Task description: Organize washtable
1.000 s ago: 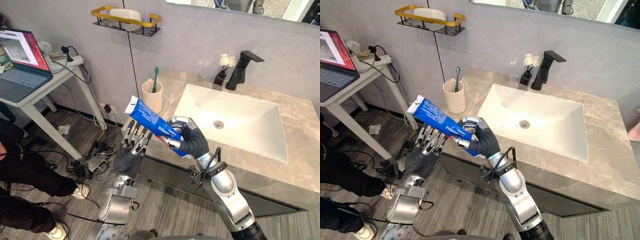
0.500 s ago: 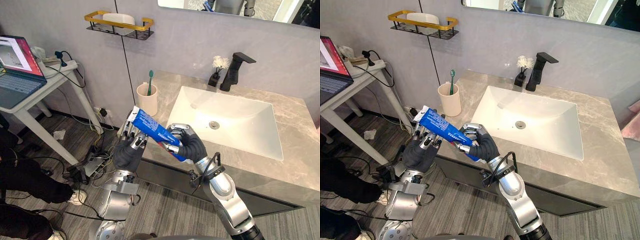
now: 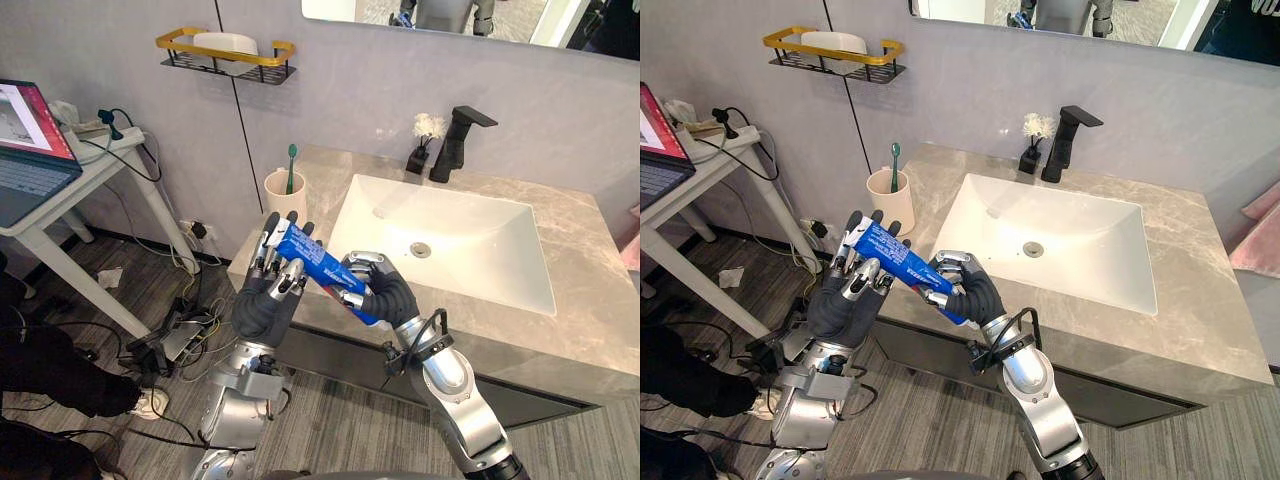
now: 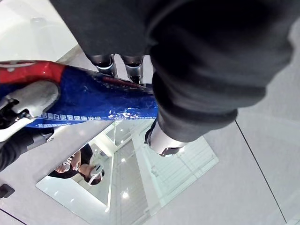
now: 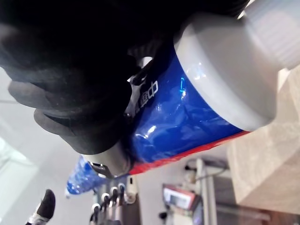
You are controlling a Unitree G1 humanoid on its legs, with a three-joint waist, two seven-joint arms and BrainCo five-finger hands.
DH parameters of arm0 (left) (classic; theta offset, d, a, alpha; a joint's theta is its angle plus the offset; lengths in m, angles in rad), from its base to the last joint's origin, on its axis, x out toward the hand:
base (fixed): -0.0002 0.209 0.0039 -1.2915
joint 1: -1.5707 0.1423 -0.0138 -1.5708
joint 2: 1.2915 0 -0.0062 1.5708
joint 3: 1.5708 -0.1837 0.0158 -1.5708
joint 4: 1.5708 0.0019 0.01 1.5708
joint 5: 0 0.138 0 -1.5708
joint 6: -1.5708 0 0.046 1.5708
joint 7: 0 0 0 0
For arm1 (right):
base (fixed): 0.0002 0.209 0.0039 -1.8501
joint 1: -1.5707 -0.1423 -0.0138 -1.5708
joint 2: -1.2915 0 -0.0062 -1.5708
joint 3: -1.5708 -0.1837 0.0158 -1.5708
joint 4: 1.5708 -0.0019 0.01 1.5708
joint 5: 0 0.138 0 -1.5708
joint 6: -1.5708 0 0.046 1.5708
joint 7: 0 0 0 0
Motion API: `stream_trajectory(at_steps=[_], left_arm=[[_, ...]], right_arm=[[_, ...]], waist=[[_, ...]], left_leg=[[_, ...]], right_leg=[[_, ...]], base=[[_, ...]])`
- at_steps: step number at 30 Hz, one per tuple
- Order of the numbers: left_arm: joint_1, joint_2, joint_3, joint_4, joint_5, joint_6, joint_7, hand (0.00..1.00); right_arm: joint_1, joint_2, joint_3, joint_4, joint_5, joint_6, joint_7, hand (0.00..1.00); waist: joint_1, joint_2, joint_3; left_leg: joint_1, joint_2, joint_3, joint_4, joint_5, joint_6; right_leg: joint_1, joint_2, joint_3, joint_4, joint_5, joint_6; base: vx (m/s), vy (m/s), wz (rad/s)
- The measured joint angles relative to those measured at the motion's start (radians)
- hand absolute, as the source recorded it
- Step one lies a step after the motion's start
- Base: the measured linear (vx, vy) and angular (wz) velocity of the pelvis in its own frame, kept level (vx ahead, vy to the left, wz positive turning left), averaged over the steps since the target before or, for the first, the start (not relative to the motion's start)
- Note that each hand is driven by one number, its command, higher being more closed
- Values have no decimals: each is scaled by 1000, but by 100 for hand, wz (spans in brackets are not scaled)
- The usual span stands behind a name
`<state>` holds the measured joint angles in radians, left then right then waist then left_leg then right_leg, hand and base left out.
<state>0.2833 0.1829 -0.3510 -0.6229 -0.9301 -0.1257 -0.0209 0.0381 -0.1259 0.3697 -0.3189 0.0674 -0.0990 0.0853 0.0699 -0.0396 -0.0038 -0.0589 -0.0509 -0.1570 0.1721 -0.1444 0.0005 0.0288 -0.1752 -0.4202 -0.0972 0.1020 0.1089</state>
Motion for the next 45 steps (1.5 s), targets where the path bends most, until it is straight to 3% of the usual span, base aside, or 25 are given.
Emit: stream_trajectory(at_steps=[18, 28, 45], left_arm=[[3, 21, -31, 39, 5, 0, -20, 0], [3, 17, -38, 39, 22, -10, -40, 0], [0, 36, -35, 88, 47, -38, 14, 0]], right_arm=[[-10, 14, -16, 0, 3, 18, -1, 100], [-11, 33, 1, 6, 97, 22, 26, 100], [-76, 26, 108, 103, 122, 29, 29, 100]], waist=[[-1, -7, -5], [0, -7, -5], [1, -9, -6]], left_leg=[[2, 1, 26, -1, 0, 0], [2, 2, 35, -1, 0, 0], [1, 1, 19, 3, 0, 0]], right_leg=[[-15, -1, 26, 0, 5, -1], [-16, 0, 37, 0, 7, -2], [-13, -1, 19, 0, 7, -2]], base=[[-7, 7, -3], [-6, 3, -2], [0, 0, 2]])
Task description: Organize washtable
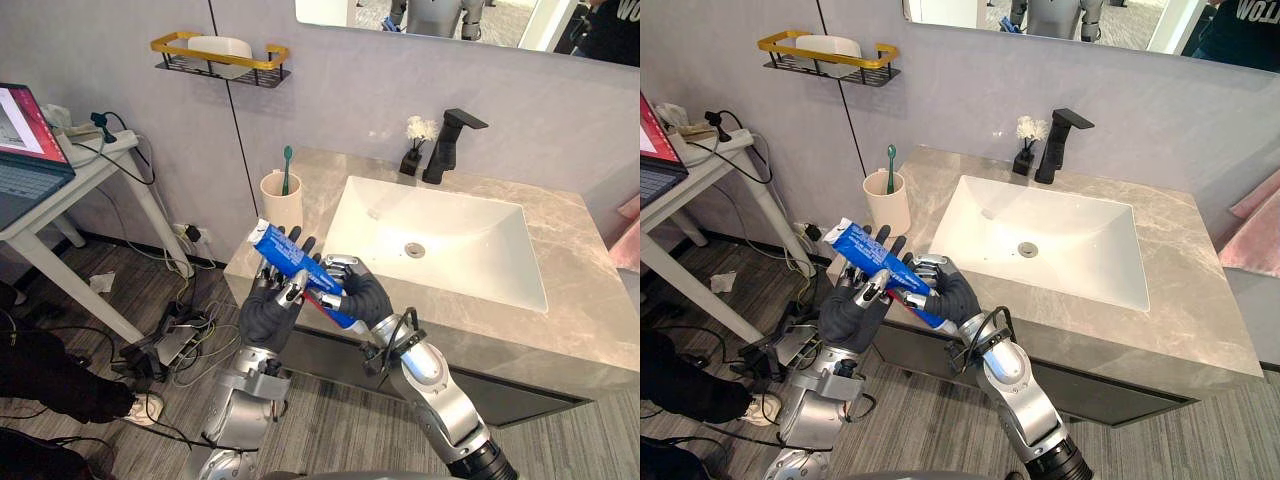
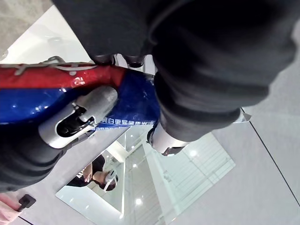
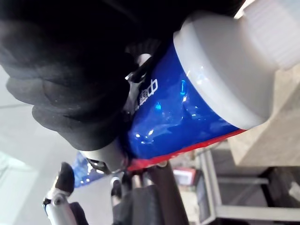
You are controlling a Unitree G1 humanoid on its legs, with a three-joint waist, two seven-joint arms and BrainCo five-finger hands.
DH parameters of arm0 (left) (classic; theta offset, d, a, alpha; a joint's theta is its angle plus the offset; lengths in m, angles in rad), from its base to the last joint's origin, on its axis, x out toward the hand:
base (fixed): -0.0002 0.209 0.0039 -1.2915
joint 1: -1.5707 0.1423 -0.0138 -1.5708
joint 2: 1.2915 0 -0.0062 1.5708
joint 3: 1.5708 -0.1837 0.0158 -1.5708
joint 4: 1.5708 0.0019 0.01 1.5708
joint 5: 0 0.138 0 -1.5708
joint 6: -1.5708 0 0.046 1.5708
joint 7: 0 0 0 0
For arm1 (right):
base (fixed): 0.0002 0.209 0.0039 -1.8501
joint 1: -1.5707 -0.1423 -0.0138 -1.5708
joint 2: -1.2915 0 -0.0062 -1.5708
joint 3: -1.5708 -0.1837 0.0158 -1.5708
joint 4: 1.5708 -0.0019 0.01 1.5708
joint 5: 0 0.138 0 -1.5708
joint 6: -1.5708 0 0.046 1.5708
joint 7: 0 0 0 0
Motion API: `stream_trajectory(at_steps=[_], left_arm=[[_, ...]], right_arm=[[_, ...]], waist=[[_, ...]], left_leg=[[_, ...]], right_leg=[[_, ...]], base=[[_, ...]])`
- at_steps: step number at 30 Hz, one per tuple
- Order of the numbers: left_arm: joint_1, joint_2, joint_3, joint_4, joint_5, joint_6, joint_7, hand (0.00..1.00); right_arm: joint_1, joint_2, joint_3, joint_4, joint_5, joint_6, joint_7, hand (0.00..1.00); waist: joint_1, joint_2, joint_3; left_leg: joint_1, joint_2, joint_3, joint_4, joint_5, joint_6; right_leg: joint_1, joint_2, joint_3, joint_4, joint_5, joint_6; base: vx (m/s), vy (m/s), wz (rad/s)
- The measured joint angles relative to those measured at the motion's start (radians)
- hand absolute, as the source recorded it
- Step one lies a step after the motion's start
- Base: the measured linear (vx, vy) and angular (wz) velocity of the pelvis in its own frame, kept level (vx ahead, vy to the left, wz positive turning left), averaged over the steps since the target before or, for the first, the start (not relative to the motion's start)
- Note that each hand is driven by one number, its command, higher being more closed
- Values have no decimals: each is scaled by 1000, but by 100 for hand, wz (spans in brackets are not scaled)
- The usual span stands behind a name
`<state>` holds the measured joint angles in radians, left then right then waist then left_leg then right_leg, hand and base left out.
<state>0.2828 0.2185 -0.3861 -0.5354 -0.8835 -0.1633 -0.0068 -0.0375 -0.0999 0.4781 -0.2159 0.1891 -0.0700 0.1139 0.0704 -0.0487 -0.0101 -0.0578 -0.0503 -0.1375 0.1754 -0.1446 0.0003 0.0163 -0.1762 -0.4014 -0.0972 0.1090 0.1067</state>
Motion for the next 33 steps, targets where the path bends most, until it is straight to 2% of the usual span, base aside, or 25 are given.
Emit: stream_trajectory(at_steps=[5, 6, 21, 22, 33], left_arm=[[-1, 2, 0, 11, 24, 2, 7, 0], [-1, 2, 0, 16, 32, 3, 8, 100], [-44, 2, 2, 35, 34, 8, 30, 100], [-47, 2, 3, 35, 35, 10, 30, 100], [-69, 1, 40, 35, 129, 51, 31, 100]], right_arm=[[-6, -25, 29, 0, -1, -3, 13, 100], [-6, -33, 33, 1, -2, -3, 18, 100], [-4, -62, 48, 8, -15, -34, 24, 100], [-4, -62, 48, 9, -15, -36, 24, 0], [21, -36, 27, 32, -24, -41, 68, 0]], waist=[[0, 0, 0], [0, 0, 0], [0, 3, -22], [0, 3, -22], [-1, 4, -22]], left_leg=[[0, -1, -5, 2, 0, 0], [0, -1, -7, 4, 0, 0], [-1, 0, -2, 6, 0, 0], [-1, 0, -2, 6, 0, 0], [1, 0, -1, 5, 0, -1]], right_leg=[[6, 0, -5, 0, -1, -2], [11, -1, -8, 0, -1, -2], [3, 0, -5, -1, -3, -5], [3, 0, -4, -1, -3, -5], [4, 0, -4, 0, -3, -5]], base=[[1, 3, 2], [6, 6, 6], [-4, 1, 0], [0, 0, 0], [0, 0, 0]])
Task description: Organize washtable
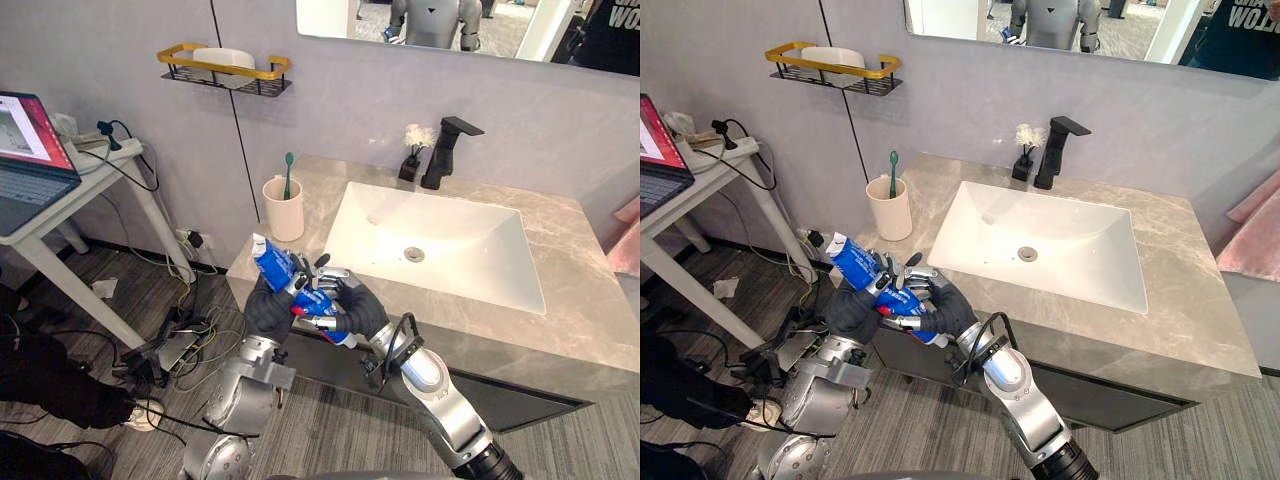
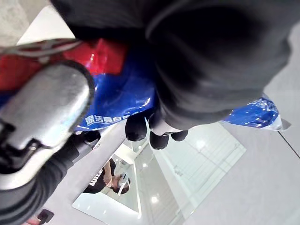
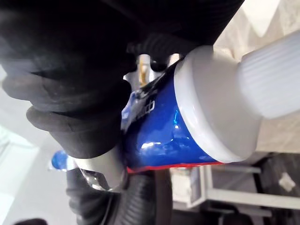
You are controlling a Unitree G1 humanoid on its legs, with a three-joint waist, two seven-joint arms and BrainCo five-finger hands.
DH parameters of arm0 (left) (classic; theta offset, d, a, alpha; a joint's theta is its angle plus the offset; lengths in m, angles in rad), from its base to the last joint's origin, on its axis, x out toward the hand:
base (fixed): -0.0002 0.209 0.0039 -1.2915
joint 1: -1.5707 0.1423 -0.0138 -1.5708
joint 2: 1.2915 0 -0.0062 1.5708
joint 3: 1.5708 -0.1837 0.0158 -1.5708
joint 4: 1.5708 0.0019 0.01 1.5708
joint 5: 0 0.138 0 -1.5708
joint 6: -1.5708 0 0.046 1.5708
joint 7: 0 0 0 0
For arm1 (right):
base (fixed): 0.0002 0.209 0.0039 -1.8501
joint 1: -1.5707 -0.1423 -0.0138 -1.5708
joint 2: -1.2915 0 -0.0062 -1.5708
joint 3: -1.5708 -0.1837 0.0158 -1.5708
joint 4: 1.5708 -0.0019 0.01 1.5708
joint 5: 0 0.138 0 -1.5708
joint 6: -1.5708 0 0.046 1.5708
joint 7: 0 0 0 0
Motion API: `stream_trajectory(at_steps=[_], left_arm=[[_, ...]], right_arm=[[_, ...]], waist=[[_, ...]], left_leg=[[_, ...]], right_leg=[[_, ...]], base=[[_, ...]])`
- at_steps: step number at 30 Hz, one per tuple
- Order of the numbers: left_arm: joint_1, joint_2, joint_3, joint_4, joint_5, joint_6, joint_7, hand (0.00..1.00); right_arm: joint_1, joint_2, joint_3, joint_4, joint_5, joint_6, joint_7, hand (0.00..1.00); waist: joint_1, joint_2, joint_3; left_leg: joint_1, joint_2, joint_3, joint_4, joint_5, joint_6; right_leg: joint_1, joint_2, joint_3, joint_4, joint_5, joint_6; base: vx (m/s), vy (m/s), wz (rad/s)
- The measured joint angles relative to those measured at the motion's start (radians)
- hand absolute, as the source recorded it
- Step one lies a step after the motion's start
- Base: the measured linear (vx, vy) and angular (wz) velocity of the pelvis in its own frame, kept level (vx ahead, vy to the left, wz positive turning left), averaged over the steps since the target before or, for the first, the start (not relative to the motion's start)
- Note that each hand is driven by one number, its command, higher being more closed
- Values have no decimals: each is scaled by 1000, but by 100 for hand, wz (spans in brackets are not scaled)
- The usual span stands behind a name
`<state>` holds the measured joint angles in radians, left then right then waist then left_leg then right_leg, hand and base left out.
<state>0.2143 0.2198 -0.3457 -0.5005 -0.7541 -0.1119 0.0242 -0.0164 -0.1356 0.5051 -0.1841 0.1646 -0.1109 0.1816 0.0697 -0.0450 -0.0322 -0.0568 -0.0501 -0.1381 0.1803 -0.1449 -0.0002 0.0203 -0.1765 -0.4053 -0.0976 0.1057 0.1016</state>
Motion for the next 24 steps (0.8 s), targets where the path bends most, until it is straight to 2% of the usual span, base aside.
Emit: stream_trajectory(at_steps=[3, 6, 7, 8, 10, 13, 19, 24], left_arm=[[-3, 0, 22, -1, 38, 13, -3, 100], [-51, 1, 77, -10, 78, 19, -25, 100], [-81, 1, 122, -29, 96, 15, -26, 100], [-85, 1, 129, -32, 98, 14, -26, 100], [-131, 3, 210, -66, 119, -21, -26, 100], [-139, 6, 245, -70, 136, -26, -27, 100], [-139, 32, 316, -66, 141, -26, -25, 100], [-169, 55, 378, 3, 168, -30, -21, 100]], right_arm=[[30, 21, -21, 5, 0, 1, 20, 0], [52, 21, -56, 50, -22, 27, 24, 0], [64, 13, -62, 76, -32, 52, 35, 0], [65, 11, -62, 81, -33, 54, 38, 0], [94, 1, -61, 94, -55, 81, 49, 0], [89, 5, -66, 92, -57, 82, 61, 0], [87, 14, -68, 91, -58, 82, 62, 0], [81, 22, -87, 91, -61, 82, 63, 0]], waist=[[0, 1, 0], [2, 2, 1], [2, 5, 1], [2, 5, 1], [-1, 17, -2], [1, 29, -8], [1, 30, -8], [4, 31, -7]], left_leg=[[2, 0, 1, 0, 0, 0], [9, 1, 3, 0, 0, 0], [11, 1, 5, -1, 0, -1], [11, 2, 5, -2, 0, -1], [15, 3, 10, -5, 0, -1], [19, 6, 21, -10, -1, -1], [20, 16, 32, -14, -2, -3], [30, 24, 49, -26, -3, -5]], right_leg=[[2, 0, 0, 0, 0, 0], [9, 0, -1, 0, 0, -1], [9, 1, 1, 0, -1, -1], [9, 1, 1, 0, -1, -1], [7, 1, 7, 0, -1, -1], [4, 4, 19, 0, -1, -1], [-5, 14, 32, -3, 0, -2], [-9, 20, 51, -4, -3, -6]], base=[[0, 0, 0], [0, 0, 0], [0, 0, 0], [0, 0, -5], [0, 0, -8], [6, 1, -11], [-7, -8, -8], [-9, -2, -10]])
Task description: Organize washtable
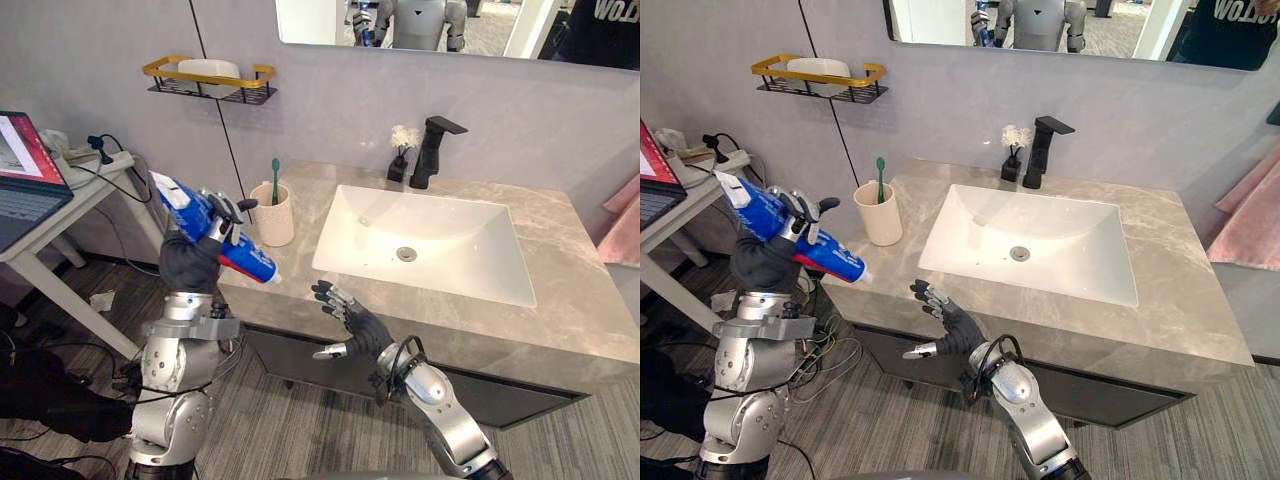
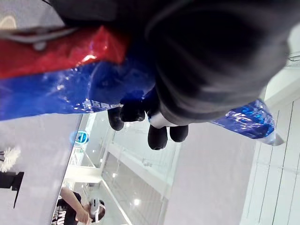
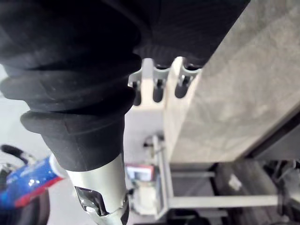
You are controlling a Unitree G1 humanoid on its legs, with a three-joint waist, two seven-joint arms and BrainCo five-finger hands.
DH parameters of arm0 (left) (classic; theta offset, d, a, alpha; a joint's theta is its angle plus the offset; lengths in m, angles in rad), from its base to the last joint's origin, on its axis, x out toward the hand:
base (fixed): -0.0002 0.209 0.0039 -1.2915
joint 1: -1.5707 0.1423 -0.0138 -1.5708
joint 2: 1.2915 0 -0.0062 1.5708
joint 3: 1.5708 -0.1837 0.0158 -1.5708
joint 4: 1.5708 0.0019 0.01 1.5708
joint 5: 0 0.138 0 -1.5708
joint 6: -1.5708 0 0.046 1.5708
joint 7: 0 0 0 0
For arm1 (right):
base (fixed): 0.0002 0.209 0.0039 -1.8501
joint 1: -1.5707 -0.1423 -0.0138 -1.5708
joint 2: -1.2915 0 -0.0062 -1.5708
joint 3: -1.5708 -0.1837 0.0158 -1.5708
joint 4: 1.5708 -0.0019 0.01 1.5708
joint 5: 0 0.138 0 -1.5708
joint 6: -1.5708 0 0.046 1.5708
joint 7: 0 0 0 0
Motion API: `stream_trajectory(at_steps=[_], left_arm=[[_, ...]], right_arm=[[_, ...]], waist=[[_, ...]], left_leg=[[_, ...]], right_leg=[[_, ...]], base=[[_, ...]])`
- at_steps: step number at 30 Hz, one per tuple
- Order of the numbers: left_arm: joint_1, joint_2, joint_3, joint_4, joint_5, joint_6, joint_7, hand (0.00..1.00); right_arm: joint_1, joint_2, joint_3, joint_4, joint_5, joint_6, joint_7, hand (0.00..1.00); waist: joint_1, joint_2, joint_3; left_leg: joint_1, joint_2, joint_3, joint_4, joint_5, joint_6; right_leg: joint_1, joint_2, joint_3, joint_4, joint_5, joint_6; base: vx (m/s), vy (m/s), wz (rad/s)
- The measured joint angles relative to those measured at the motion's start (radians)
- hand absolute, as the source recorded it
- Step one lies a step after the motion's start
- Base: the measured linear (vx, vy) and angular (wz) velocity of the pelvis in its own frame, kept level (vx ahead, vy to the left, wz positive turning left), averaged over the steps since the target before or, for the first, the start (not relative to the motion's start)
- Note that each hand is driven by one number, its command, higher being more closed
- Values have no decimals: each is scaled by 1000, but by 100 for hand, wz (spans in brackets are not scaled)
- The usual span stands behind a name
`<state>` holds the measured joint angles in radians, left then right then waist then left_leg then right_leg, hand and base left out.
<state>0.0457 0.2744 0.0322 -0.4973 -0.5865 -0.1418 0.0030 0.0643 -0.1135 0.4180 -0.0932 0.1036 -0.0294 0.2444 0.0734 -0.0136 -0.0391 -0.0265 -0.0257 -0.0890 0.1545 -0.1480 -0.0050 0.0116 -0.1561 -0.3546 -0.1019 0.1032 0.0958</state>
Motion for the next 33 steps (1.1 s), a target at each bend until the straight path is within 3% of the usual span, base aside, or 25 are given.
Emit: stream_trajectory(at_steps=[5, 10, 16, 20, 33], left_arm=[[-118, 73, 36, 121, 25, -1, 25, 100], [-389, 247, 80, 415, 38, -2, 71, 100], [-649, 391, 82, 634, 28, -18, 94, 100], [-788, 478, 4, 753, 27, -22, 110, 100], [-857, 495, -31, 824, 7, -23, 115, 100]], right_arm=[[-3, 0, -13, 0, 0, 0, 0, 0], [-3, -17, -22, -1, 0, -1, 0, 0], [29, -36, -49, -14, 1, -6, -1, 0], [48, -34, -47, -50, 3, -24, -1, 0], [80, -64, -12, -88, 4, -54, -3, 0]], waist=[[1, 0, 0], [-1, -3, 2], [-2, -22, 26], [-4, -47, 54], [-6, -72, 75]], left_leg=[[-1, 9, 17, -9, -1, -2], [-24, 23, 40, -10, -4, -6], [-50, 33, 65, -11, -4, -6], [-67, 33, 79, -8, -3, -5], [-85, 35, 85, -7, -1, -3]], right_leg=[[-15, 9, 16, -1, -1, -7], [-52, 29, 40, -1, 13, -15], [-88, 40, 68, 3, 29, -21], [-111, 41, 83, 3, 36, -27], [-138, 36, 108, -3, 53, -17]], base=[[2, -7, -12], [9, -12, -17], [12, -8, -15], [-35, 4, -12], [-5, 1, -5]])
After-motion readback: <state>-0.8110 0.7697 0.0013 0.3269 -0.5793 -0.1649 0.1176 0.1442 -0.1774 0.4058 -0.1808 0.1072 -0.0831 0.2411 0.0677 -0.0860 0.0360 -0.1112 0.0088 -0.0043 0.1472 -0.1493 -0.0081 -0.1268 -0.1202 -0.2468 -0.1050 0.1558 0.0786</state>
